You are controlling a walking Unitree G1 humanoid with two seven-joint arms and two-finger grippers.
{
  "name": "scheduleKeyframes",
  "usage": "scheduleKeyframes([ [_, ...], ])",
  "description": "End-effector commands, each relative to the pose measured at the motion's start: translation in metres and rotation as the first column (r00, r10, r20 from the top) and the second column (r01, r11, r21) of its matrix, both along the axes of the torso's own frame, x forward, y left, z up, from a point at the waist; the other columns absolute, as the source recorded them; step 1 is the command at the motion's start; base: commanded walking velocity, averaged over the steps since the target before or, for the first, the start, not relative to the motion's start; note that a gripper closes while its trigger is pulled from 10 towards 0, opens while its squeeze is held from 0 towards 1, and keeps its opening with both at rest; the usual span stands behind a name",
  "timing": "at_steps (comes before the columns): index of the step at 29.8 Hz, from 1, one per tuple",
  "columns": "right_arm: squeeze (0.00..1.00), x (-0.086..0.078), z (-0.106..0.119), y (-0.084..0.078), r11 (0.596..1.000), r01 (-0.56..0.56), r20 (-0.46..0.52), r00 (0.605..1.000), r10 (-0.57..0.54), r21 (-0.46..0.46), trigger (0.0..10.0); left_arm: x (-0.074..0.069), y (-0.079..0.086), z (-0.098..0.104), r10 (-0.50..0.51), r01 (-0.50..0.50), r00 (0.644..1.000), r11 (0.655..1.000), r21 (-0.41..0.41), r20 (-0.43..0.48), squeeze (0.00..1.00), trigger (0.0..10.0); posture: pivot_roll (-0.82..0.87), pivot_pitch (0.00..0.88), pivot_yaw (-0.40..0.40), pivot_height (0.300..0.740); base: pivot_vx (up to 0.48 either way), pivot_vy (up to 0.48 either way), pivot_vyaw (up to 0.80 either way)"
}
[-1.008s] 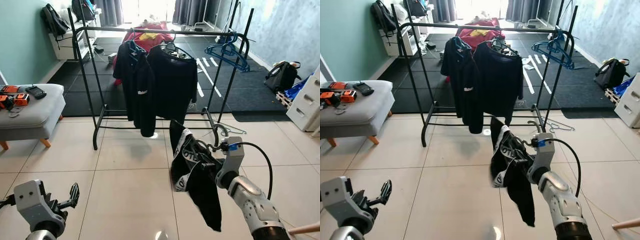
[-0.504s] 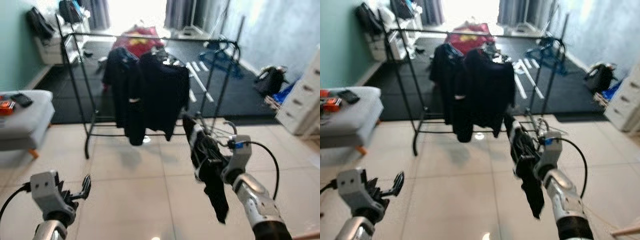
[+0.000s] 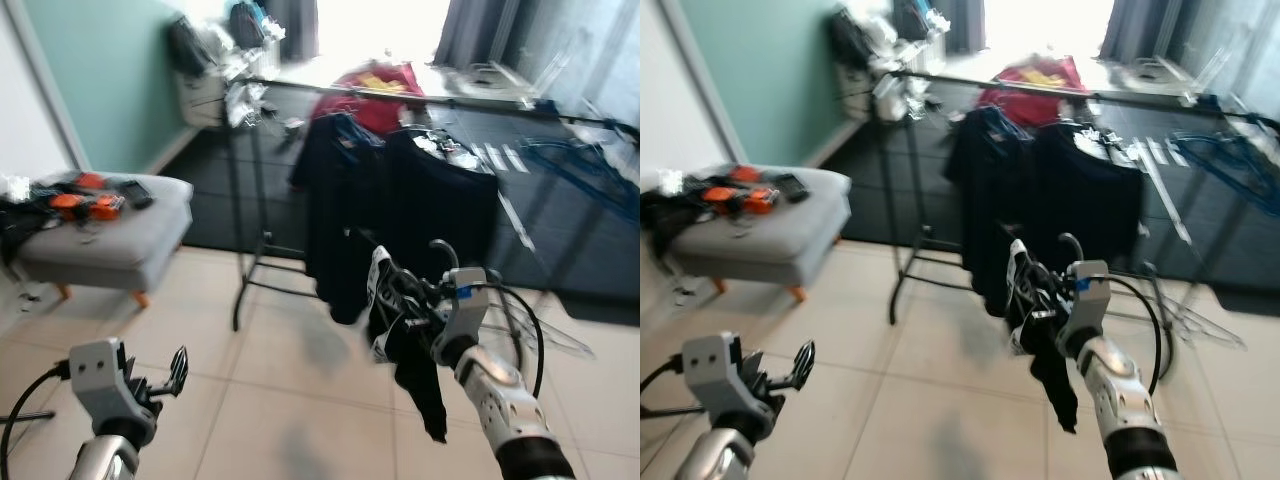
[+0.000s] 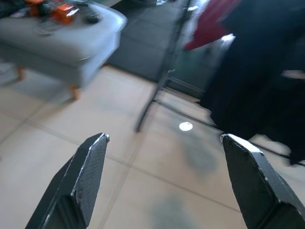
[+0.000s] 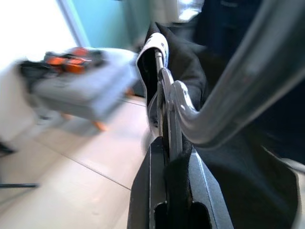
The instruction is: Hang hanger
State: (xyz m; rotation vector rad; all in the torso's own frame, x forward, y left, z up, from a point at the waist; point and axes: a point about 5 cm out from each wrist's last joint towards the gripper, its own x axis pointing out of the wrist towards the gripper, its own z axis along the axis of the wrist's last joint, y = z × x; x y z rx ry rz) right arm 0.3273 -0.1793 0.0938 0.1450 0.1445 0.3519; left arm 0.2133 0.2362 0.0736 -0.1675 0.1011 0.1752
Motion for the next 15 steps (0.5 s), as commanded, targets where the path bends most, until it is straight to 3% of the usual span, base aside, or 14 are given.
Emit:
scheduleKeyframes([
  [1,0.00,-0.0046,-0.0076,-0.0122,0.999,0.031,-0.026,0.999,-0.031,-0.014,10.0,0.0022,-0.0058,0.0000,-0.029,0.029,1.000,0.999,0.014,0.002,0.00,10.0,-0.08,0.000,-0.047,0.740,0.442,0.000,0.00],
  [15,0.00,-0.0003,-0.0086,-0.0107,0.999,0.040,-0.019,0.999,-0.040,0.001,10.0,0.0067,-0.0056,0.0000,-0.074,0.074,0.997,0.997,0.031,0.007,0.00,10.0,-0.07,0.000,-0.044,0.740,0.442,0.000,0.00],
])
